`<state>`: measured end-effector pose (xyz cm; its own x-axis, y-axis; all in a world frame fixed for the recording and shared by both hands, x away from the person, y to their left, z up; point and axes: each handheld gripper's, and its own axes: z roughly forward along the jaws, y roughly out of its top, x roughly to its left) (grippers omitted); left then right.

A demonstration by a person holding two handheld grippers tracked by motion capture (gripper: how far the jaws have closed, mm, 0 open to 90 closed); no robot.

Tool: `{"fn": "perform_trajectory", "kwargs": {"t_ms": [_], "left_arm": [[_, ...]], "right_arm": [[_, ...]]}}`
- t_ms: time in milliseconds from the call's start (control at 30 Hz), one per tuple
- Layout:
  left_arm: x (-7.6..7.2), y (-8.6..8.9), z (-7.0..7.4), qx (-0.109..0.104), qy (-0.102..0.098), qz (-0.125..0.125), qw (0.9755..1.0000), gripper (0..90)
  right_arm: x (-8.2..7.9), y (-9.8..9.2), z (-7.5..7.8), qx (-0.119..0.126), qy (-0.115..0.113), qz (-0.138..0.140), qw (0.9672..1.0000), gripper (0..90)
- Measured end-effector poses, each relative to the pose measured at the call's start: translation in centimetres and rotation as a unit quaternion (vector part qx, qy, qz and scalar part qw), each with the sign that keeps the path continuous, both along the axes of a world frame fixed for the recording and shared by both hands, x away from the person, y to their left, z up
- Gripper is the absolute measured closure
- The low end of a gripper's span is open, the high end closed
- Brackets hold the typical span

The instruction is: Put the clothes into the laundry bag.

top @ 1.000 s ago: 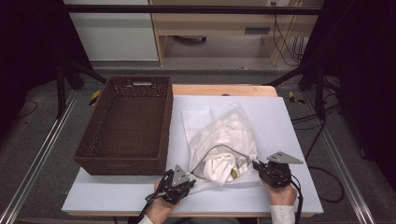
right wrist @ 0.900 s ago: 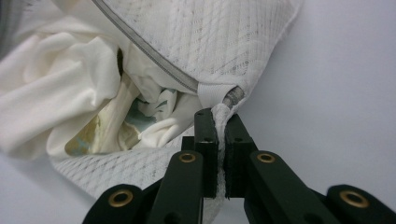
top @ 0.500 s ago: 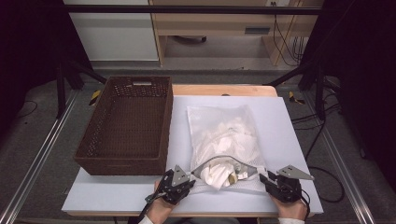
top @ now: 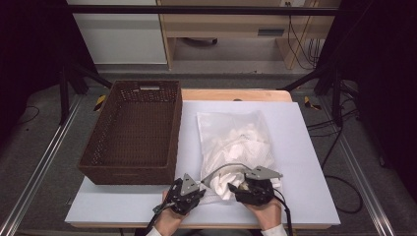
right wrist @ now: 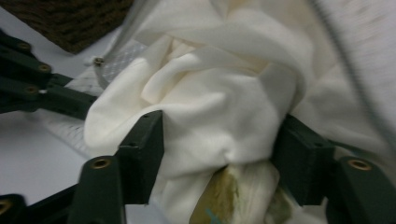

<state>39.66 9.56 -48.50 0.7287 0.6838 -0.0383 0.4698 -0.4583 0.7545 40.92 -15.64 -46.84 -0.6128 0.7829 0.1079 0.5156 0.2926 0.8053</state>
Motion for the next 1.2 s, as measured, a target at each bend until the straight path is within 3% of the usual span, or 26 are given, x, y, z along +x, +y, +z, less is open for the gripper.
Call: {"fn": "perform_trajectory", "kwargs": {"t_ms": [100, 200, 333, 367, 400, 467, 600, 667, 800, 867, 933, 1000, 1033, 1100, 1167, 1200], "left_arm": [[-0.1, -0.2, 0.1, 0.004, -0.005, -0.002, 1.0, 87.3], [-0.3, 0.0, 0.6, 0.004, -0.013, -0.006, 0.9999, 87.4], [-0.4, 0.2, 1.0, 0.007, -0.016, -0.019, 0.9997, 87.5], [-0.5, 0.2, 0.9, 0.01, -0.017, -0.022, 0.9996, 87.6], [-0.5, 0.1, 0.8, 0.014, -0.016, -0.024, 0.9995, 87.5], [-0.5, 0.0, 0.6, 0.021, -0.016, -0.026, 0.9993, 87.5], [-0.2, 0.1, 0.2, 0.018, -0.006, -0.023, 0.9996, 87.3], [0.0, 0.2, 0.1, 0.011, -0.003, -0.02, 0.9997, 87.0], [0.0, 0.3, 0.1, 0.007, -0.002, -0.017, 0.9998, 86.5], [0.0, 0.3, 0.1, 0.009, -0.003, -0.016, 0.9998, 86.2], [0.0, 0.3, 0.1, 0.009, -0.003, -0.015, 0.9998, 85.6], [0.1, 0.3, 0.1, 0.007, -0.004, -0.014, 0.9999, 85.1], [0.1, 0.3, 0.0, 0.005, -0.003, -0.013, 0.9999, 85.2], [0.2, 0.3, 0.1, 0.003, 0.0, -0.012, 0.9999, 85.3], [0.2, 0.4, 0.1, 0.003, 0.001, -0.011, 0.9999, 85.3], [0.2, 0.4, 0.1, 0.003, 0.001, -0.01, 0.9999, 85.2]], "right_arm": [[1.4, 1.4, -0.7, -0.025, 0.028, -0.016, 0.9992, 57.6], [2.5, 1.9, -0.7, -0.023, 0.028, -0.033, 0.9988, 70.3], [3.5, 2.4, -0.9, -0.024, -0.019, -0.075, 0.9967, 76.2], [4.0, 2.4, -1.0, -0.03, -0.047, -0.1, 0.9934, 76.5], [4.3, 2.4, -1.3, -0.032, -0.055, -0.112, 0.9916, 76.4], [5.2, 2.2, -1.8, -0.028, -0.06, -0.128, 0.9896, 75.7], [5.2, 1.8, -1.6, -0.012, -0.044, -0.117, 0.9921, 65.4], [4.3, 1.0, -0.7, 0.0, -0.038, -0.089, 0.9953, 55.7], [1.8, -1.5, 1.1, 0.018, -0.056, -0.065, 0.9961, 49.9], [0.8, -3.3, 1.8, 0.014, -0.064, -0.073, 0.9952, 45.1], [0.1, -5.8, 2.0, -0.008, -0.072, -0.115, 0.9907, 37.4], [0.2, -7.7, 1.4, -0.02, -0.064, -0.154, 0.9858, 35.1], [0.5, -8.7, 0.7, -0.011, -0.044, -0.167, 0.9848, 36.3], [1.1, -9.5, -0.5, 0.002, -0.003, -0.162, 0.9867, 44.7], [1.5, -9.2, -1.2, -0.023, 0.016, -0.14, 0.9897, 64.4], [1.5, -9.1, -1.3, -0.033, 0.018, -0.138, 0.9897, 69.7]]}}
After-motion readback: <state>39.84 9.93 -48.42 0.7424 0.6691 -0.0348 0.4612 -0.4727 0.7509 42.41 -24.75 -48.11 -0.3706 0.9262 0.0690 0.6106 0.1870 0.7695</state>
